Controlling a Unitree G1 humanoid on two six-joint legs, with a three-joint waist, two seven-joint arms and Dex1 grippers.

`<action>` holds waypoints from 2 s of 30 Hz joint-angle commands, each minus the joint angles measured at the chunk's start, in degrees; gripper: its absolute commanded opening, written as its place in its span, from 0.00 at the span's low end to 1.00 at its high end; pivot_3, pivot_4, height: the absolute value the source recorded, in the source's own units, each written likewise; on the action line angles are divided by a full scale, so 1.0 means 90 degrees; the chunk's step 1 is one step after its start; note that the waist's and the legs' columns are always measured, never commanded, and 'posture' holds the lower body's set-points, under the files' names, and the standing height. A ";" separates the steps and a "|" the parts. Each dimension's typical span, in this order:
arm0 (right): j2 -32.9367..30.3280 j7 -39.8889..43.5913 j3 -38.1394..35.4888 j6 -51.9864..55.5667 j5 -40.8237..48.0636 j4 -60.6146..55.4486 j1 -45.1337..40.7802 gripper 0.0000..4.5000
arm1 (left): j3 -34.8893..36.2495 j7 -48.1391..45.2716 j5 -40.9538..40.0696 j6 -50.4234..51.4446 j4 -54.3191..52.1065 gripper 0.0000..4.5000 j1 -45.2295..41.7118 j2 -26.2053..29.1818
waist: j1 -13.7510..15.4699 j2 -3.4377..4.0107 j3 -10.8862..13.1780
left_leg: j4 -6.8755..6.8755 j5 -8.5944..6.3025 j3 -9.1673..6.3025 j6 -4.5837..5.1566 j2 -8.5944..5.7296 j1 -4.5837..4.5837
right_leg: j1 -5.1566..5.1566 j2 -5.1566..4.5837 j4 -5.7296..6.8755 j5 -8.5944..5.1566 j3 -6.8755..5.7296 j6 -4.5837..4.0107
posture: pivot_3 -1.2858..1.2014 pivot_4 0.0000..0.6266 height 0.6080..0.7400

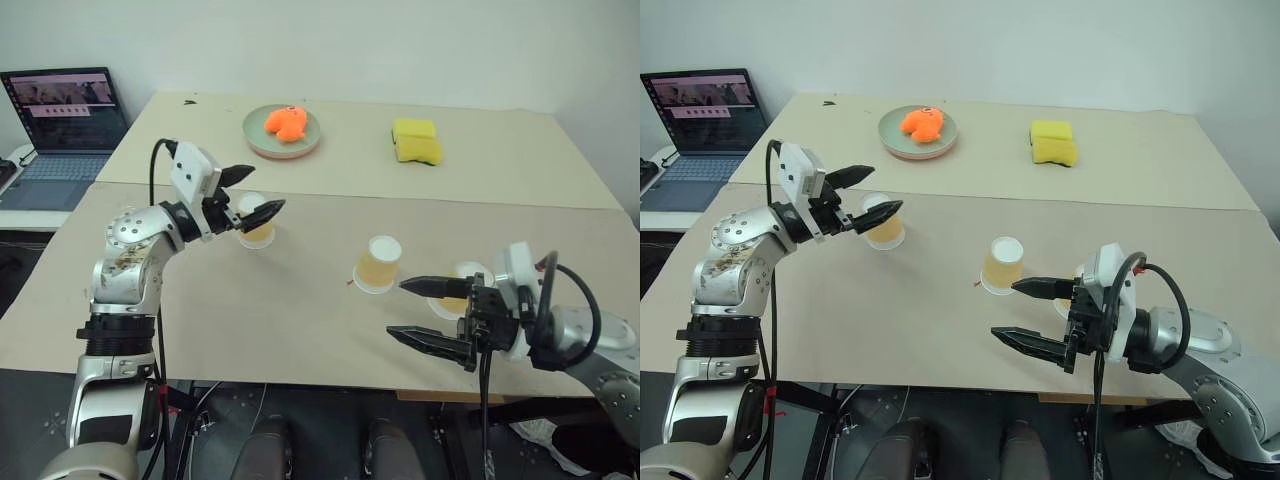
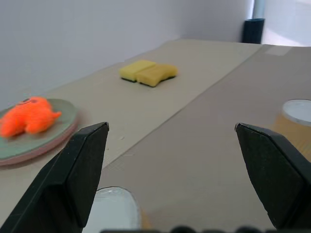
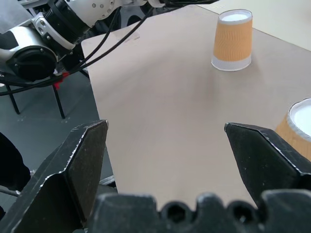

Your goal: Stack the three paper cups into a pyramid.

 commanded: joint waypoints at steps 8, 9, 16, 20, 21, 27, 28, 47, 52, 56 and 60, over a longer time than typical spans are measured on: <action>0.0178 0.0022 -0.0039 -0.0171 -0.0112 -0.0115 -0.0081 1.00 | 0.0190 0.1260 0.0360 -0.0677 0.0807 0.99 -0.0004 -0.0303 | -0.0037 -0.0001 0.0000 | 0.0000 0.0001 0.0000 -0.0001 0.0000 0.0001 | -0.0001 0.0000 0.0007 0.0000 -0.0001 0.0000 | 0.52 0.24 0.49; 0.0180 0.0023 -0.0059 -0.0171 -0.0112 -0.0138 -0.0049 1.00 | 0.0171 0.1287 0.0377 -0.0736 0.0927 0.99 -0.0029 -0.0322 | -0.0036 -0.0001 0.0000 | 0.0000 0.0001 0.0000 -0.0001 0.0000 0.0001 | -0.0003 0.0000 0.0009 0.0000 -0.0001 0.0000 | 0.52 0.24 0.49; 0.0195 -0.0058 -0.0230 -0.0184 -0.0084 -0.0248 0.0113 1.00 | 0.0082 0.1270 0.0377 -0.0870 0.1499 0.99 -0.0193 -0.0422 | -0.0033 -0.0001 0.0000 | 0.0000 0.0001 0.0001 -0.0003 0.0000 -0.0002 | -0.0005 0.0000 0.0008 0.0000 -0.0002 0.0000 | 0.52 0.24 0.49; 0.0200 -0.0099 -0.0250 -0.0196 -0.0091 -0.0328 0.0189 1.00 | 0.0033 0.1195 0.0363 -0.0924 0.1587 0.99 -0.0247 -0.0477 | -0.0038 -0.0001 0.0000 | 0.0000 0.0001 0.0002 -0.0002 0.0000 -0.0001 | -0.0005 0.0000 0.0010 0.0000 -0.0001 0.0000 | 0.52 0.24 0.49; 0.0201 -0.0112 -0.0255 -0.0200 -0.0091 -0.0346 0.0207 1.00 | 0.0011 0.1185 0.0384 -0.0951 0.1618 0.99 -0.0276 -0.0495 | -0.0038 -0.0002 0.0001 | 0.0000 0.0001 0.0002 -0.0002 0.0000 -0.0001 | -0.0005 0.0000 0.0010 0.0000 -0.0001 0.0000 | 0.52 0.24 0.49; 0.0218 -0.0200 -0.0309 -0.0198 -0.0052 -0.0408 0.0263 1.00 | 0.0022 0.1164 0.0362 -0.0975 0.1723 0.99 -0.0434 -0.0582 | -0.0037 -0.0002 0.0001 | 0.0000 0.0001 0.0002 -0.0002 0.0000 -0.0003 | -0.0007 0.0000 0.0010 0.0000 -0.0002 0.0000 | 0.52 0.24 0.49; 0.0222 -0.0218 -0.0319 -0.0193 -0.0046 -0.0407 0.0264 1.00 | 0.0029 0.1162 0.0370 -0.0989 0.1757 0.99 -0.0449 -0.0577 | -0.0039 -0.0002 0.0001 | 0.0000 0.0001 0.0002 -0.0002 0.0000 -0.0003 | -0.0007 -0.0001 0.0010 0.0000 -0.0001 0.0000 | 0.52 0.24 0.49; 0.0170 -0.0205 -0.0331 -0.0160 -0.0042 -0.0344 0.0190 1.00 | 0.0022 0.1090 0.0387 -0.1049 0.1994 0.84 -0.0258 -0.0551 | -0.0040 -0.0003 0.0001 | 0.0000 0.0001 0.0002 -0.0002 0.0001 -0.0004 | -0.0010 0.0000 0.0012 0.0000 -0.0001 0.0000 | 0.52 0.24 0.49; 0.0160 -0.0203 -0.0357 -0.0160 -0.0043 -0.0342 0.0192 1.00 | -0.0002 0.1219 0.0458 -0.0945 0.2054 0.56 -0.0298 -0.0573 | -0.0038 -0.0003 0.0001 | 0.0000 0.0001 0.0002 -0.0002 0.0000 -0.0004 | -0.0009 -0.0001 0.0012 0.0000 -0.0001 0.0000 | 0.52 0.24 0.49; 0.0159 -0.0205 -0.0361 -0.0164 -0.0061 -0.0350 0.0212 1.00 | -0.0047 0.1216 0.0516 -0.1003 0.2085 0.56 -0.0361 -0.0538 | -0.0039 -0.0003 0.0001 | 0.0000 0.0001 0.0002 -0.0002 0.0001 -0.0003 | -0.0009 -0.0001 0.0012 0.0000 -0.0001 0.0000 | 0.52 0.24 0.49; 0.0159 -0.0184 -0.0344 -0.0169 -0.0079 -0.0309 0.0180 1.00 | -0.0343 0.0580 0.0404 -0.0872 0.1896 0.56 -0.0746 -0.0550 | -0.0029 -0.0003 0.0001 | 0.0000 0.0001 0.0002 -0.0001 0.0000 -0.0004 | -0.0009 -0.0001 0.0013 0.0000 -0.0001 0.0000 | 0.52 0.24 0.49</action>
